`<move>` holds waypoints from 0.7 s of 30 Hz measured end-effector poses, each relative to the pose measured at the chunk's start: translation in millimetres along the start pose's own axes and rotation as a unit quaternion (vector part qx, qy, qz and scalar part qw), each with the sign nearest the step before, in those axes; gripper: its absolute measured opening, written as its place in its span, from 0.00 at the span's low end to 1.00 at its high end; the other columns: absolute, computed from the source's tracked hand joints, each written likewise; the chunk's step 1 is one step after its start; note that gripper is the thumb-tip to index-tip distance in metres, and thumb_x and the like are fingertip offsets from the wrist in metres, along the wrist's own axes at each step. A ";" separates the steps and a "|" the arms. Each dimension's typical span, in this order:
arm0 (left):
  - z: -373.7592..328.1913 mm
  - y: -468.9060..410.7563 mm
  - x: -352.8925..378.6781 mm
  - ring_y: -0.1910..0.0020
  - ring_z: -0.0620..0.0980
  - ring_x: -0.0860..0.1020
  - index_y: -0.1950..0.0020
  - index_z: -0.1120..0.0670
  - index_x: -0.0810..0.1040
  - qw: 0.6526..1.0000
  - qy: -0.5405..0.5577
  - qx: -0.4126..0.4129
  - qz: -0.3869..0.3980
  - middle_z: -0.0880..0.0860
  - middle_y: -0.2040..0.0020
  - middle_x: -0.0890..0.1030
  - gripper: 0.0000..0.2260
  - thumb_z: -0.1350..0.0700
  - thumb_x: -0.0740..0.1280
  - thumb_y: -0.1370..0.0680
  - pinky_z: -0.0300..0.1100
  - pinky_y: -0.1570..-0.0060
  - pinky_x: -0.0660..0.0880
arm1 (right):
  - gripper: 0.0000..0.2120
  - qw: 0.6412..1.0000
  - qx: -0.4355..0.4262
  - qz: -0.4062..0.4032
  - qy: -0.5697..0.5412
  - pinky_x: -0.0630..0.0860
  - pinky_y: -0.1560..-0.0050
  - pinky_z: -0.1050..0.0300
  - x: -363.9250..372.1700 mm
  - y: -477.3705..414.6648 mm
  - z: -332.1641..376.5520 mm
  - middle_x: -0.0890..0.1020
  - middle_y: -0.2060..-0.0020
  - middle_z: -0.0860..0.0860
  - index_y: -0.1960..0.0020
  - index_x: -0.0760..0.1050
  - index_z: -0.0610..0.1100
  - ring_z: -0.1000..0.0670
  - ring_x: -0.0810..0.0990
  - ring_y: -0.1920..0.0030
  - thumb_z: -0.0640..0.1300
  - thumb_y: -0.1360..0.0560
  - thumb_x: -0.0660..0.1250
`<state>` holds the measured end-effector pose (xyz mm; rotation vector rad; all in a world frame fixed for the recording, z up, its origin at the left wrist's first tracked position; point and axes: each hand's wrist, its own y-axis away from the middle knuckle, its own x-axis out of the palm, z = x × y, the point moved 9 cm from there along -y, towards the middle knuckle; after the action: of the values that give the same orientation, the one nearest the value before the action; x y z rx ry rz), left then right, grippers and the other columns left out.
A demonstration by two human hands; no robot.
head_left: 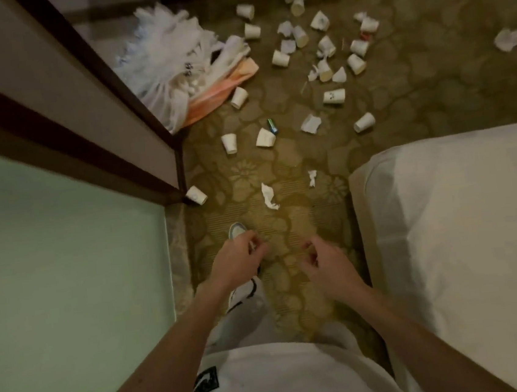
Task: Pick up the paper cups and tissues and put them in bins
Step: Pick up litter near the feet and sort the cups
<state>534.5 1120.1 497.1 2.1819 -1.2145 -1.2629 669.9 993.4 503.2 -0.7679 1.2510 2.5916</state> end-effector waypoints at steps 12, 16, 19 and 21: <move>79.1 -302.2 48.0 0.60 0.52 0.83 0.56 0.44 0.75 0.981 0.111 -0.130 0.094 0.48 0.58 0.82 0.04 0.49 0.65 0.21 0.53 0.57 0.83 | 0.08 0.979 0.158 0.039 -0.120 0.68 0.72 0.71 43.7 -281.5 -56.3 0.77 0.61 0.56 0.44 0.68 0.53 0.59 0.75 0.64 0.43 0.21 0.61; 131.3 -379.0 103.8 0.65 0.52 0.84 0.44 0.46 0.78 0.969 0.131 -0.178 0.107 0.51 0.61 0.83 0.07 0.52 0.64 0.21 0.50 0.63 0.83 | 0.14 0.963 0.199 0.081 -0.161 0.76 0.62 0.55 89.0 -375.2 -105.6 0.77 0.59 0.50 0.38 0.68 0.47 0.52 0.76 0.63 0.37 0.22 0.60; 168.9 -430.8 143.5 0.68 0.51 0.80 0.34 0.47 0.75 0.964 0.142 -0.203 0.100 0.51 0.63 0.80 0.15 0.54 0.65 0.21 0.43 0.66 0.81 | 0.17 0.946 0.236 0.104 -0.198 0.73 0.72 0.58 126.8 -439.4 -148.2 0.79 0.64 0.46 0.37 0.69 0.46 0.51 0.76 0.70 0.33 0.23 0.58; 186.2 -461.7 166.9 0.70 0.47 0.77 0.31 0.47 0.72 0.966 0.144 -0.194 0.090 0.46 0.63 0.76 0.18 0.55 0.65 0.21 0.42 0.69 0.78 | 0.17 0.939 0.244 0.117 -0.210 0.74 0.72 0.57 152.7 -476.0 -172.2 0.78 0.64 0.45 0.36 0.70 0.43 0.49 0.76 0.69 0.32 0.23 0.58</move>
<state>653.2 1272.9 9.0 1.8452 -0.9339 -0.9707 774.1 1152.7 9.9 0.0285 1.7992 2.2600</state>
